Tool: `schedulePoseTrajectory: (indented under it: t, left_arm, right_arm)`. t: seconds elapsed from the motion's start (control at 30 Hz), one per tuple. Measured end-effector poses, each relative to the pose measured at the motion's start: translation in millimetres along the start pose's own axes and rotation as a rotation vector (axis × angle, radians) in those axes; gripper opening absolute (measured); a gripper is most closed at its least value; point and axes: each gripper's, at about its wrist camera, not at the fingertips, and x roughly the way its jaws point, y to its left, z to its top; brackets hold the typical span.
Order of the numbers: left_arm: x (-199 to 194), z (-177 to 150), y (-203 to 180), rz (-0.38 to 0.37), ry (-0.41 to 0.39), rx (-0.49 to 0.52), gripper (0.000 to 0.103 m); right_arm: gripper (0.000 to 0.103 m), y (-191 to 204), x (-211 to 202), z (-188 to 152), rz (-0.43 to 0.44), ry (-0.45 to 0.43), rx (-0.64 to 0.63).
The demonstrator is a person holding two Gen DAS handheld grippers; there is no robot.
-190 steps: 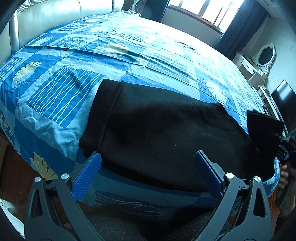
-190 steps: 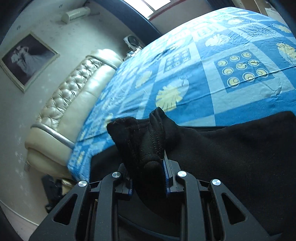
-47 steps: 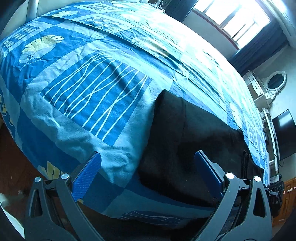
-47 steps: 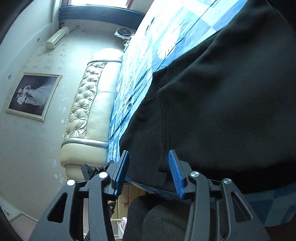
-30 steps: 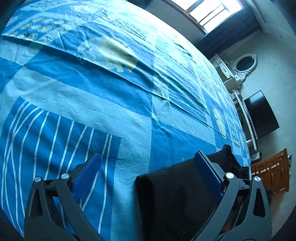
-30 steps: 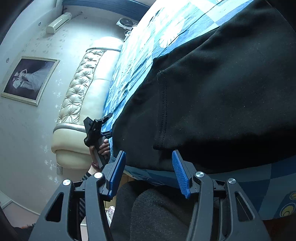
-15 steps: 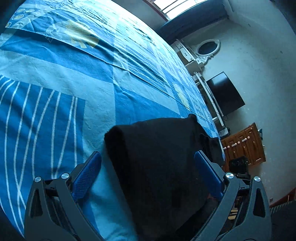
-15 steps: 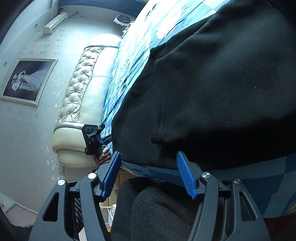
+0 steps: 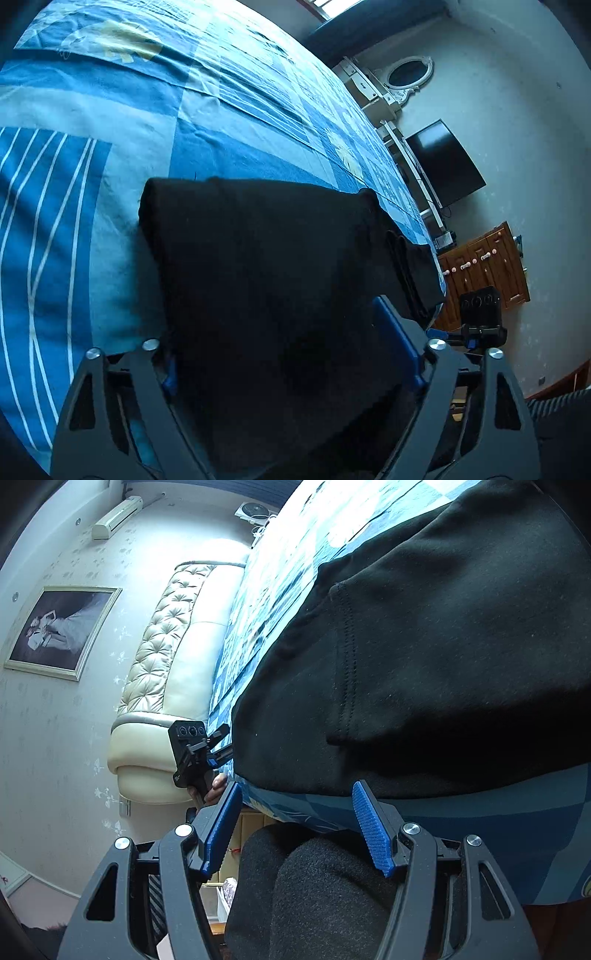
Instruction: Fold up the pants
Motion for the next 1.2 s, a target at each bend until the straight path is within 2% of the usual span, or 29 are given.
schedulePoseTrajectory:
  t: [0.03, 0.1, 0.17, 0.23, 0.27, 0.4, 0.47, 0.7, 0.8, 1.0, 1.2]
  left_arm:
    - [-0.9, -1.8, 3.0, 0.015, -0.011, -0.024, 0.063]
    - [-1.5, -1.9, 11.5, 0.030, -0.022, -0.093, 0.047]
    - [-0.8, -0.2, 15.3, 0.013, -0.021, -0.150, 0.040]
    - [0.0, 1.4, 8.3, 0.040, -0.018, -0.157, 0.030]
    - [0.0, 2.2, 1.4, 0.051, -0.019, -0.149, 0.029]
    - [-7.0, 8.9, -31.7, 0.105, -0.040, -0.109, 0.028]
    - [-12.7, 13.8, -50.3, 0.117, -0.056, -0.097, 0.028]
    - [-19.5, 26.6, -133.7, 0.147, -0.082, -0.002, 0.028]
    - [-9.3, 32.7, -178.3, 0.162, -0.079, 0.064, 0.028]
    - [34.7, 49.6, -256.7, 0.213, -0.049, 0.154, 0.026]
    - [115.3, 50.2, -310.5, 0.357, -0.002, 0.259, 0.023]
  right_arm:
    - [0.062, 0.8, 0.8, -0.9, -0.001, 0.003, -0.001]
    - [0.062, 2.3, 0.9, -1.5, -0.008, 0.003, -0.005]
    - [0.062, 5.8, -1.8, -1.8, -0.014, -0.004, -0.012]
    - [0.067, 8.2, -8.2, -0.6, -0.023, -0.024, -0.022]
    - [0.071, 9.2, -12.3, -0.3, -0.031, -0.040, -0.024]
    - [0.078, 9.4, -30.9, 0.8, -0.060, -0.102, -0.013]
    - [0.083, 9.2, -39.3, 1.5, -0.101, -0.130, -0.012]
    - [0.087, 5.6, -67.4, 2.7, -0.210, -0.209, 0.017]
    - [0.087, 3.7, -80.8, 3.2, -0.216, -0.233, 0.027]
    - [0.087, 3.9, -107.2, -3.3, -0.203, -0.271, 0.014]
    - [0.087, -6.1, -132.7, -9.5, -0.176, -0.316, 0.019]
